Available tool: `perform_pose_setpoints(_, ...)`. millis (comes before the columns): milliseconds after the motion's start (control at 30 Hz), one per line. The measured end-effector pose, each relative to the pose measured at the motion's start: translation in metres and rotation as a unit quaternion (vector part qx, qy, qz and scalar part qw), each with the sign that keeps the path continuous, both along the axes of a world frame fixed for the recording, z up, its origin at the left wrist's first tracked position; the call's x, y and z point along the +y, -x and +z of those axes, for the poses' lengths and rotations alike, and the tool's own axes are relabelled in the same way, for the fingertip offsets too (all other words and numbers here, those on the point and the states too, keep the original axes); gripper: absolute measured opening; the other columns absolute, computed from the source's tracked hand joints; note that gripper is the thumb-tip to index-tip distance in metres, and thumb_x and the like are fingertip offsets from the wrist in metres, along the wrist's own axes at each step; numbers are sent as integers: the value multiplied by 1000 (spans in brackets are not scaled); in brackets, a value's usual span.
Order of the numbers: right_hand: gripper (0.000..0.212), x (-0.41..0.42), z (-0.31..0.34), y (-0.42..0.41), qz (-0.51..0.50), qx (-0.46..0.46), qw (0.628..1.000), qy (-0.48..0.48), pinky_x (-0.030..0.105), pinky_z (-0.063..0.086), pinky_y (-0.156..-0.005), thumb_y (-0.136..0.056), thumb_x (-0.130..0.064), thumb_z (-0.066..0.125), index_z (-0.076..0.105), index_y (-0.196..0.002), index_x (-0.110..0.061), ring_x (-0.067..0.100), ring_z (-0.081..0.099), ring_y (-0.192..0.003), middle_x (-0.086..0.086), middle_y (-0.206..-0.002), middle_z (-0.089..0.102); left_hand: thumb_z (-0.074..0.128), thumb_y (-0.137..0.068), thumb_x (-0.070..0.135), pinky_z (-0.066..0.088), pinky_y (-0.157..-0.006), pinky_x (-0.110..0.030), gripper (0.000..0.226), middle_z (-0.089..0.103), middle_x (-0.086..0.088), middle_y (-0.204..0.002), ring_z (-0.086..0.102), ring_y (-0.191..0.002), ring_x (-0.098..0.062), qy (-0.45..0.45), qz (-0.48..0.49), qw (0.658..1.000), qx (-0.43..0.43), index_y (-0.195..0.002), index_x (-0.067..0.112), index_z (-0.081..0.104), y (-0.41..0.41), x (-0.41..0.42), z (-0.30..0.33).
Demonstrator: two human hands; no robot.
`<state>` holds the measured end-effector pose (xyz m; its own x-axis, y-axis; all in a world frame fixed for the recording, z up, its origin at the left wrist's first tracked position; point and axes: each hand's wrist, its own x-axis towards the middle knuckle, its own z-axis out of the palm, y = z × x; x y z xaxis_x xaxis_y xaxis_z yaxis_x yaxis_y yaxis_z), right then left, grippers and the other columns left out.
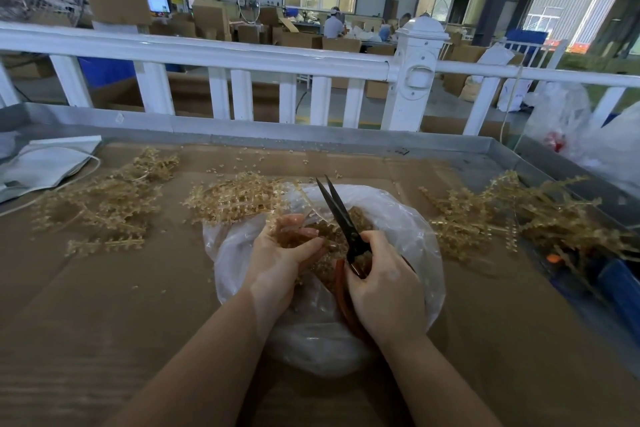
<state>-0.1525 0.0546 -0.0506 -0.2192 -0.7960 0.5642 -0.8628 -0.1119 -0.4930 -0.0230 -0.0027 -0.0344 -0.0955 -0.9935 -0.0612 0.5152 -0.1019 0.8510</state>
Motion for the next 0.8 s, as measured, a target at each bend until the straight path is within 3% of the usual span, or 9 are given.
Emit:
perform_pose_setpoints(133,28,0,0,0,3,2,1000,-1,5,34,-67,-82,-26,71,59,-106,-20,7,63,-81,-7,-88,67,60,-75,-22,56,-61,-24,37,65,-12,-80,65,-78,-21,-1,17,999,-29,-105,-1,54,0,-1,-1)
perform_pose_setpoints(300,28,0,1,0,11,-1,1000,1,8,37,-66,-81,-26,72,60,-105,-20,8,63,-80,-7,-87,67,50,-88,-14,58,-60,-23,19,62,-13,-83,65,-71,-19,-46,5,998,41,-90,3,58,0,-2,4)
perform_pose_setpoints(433,25,3,10,2,27,-19,999,-4,1,33,-63,-82,-29,74,60,-102,-24,-1,57,-75,-16,-83,63,51,-89,-10,58,-57,-23,15,62,-11,-78,65,-69,-19,-64,8,997,50,-85,2,59,-1,-5,6)
perform_pose_setpoints(567,21,10,27,11,84,-102,990,-52,14,49,-64,-83,-37,71,53,-95,-35,-2,62,-73,-20,-77,62,55,-86,-11,57,-54,-21,17,66,-6,-64,67,-56,-14,-69,28,995,69,-79,5,54,-1,-9,10)
perform_pose_setpoints(800,19,19,51,26,147,-114,973,-140,18,50,-68,-80,-38,72,57,-90,-32,0,62,-80,-12,-81,65,59,-84,-9,56,-58,-18,12,64,-9,-74,67,-64,-14,-37,75,995,60,-83,3,58,-4,-20,21)
